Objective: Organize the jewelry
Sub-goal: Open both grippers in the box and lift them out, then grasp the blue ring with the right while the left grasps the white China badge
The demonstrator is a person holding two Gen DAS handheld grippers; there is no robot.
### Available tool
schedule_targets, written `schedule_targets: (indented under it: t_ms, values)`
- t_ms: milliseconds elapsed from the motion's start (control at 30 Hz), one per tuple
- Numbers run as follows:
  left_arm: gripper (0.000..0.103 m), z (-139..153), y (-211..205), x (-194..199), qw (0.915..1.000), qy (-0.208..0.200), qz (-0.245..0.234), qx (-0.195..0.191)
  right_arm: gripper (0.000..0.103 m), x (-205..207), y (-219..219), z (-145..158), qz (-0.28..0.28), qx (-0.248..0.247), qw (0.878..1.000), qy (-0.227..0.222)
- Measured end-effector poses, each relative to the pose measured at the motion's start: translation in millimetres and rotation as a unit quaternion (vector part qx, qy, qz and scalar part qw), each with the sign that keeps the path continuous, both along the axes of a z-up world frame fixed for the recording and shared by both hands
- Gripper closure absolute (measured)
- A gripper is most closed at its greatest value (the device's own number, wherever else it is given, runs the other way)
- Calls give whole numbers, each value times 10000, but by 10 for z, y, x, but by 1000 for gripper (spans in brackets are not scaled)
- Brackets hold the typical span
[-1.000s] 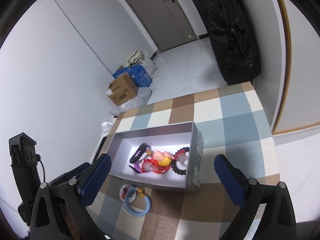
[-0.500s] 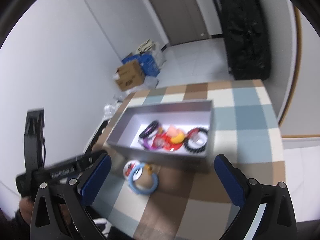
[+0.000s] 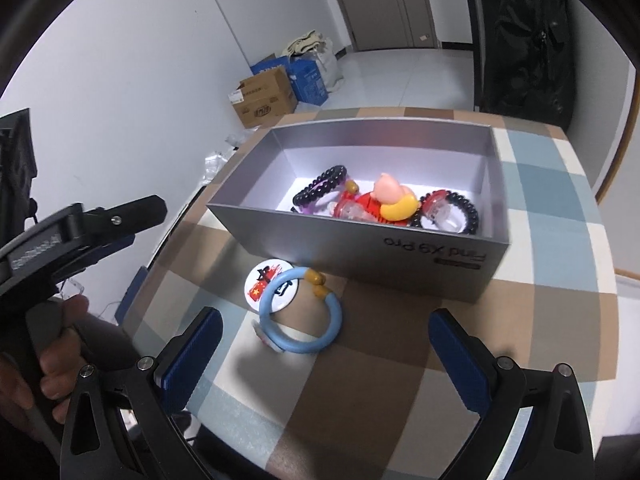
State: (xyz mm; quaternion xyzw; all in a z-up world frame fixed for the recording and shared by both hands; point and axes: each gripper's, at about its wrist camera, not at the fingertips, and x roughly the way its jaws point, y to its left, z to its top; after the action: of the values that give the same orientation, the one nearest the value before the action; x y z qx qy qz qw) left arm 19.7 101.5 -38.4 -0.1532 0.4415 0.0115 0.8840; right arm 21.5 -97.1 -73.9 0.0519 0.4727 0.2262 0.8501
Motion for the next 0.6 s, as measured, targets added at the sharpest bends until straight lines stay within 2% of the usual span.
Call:
schedule_targets:
  t_ms: [167, 333, 467, 600]
  values:
    - [19, 1, 56, -10, 9999, 5, -4, -102, 0, 39, 169, -54, 182, -149, 9997, 45]
    - [19, 14, 132, -17, 9996, -31, 10, -275, 0, 40, 342, -99, 391, -496, 9980, -60]
    - [19, 20, 197, -17, 9993, -48, 59, -374, 0, 75, 396, -201, 411, -644, 9970, 146]
    - [20, 24, 214, -15, 9988, -73, 64, -476, 0, 103, 432, -211, 467, -845, 9953, 51]
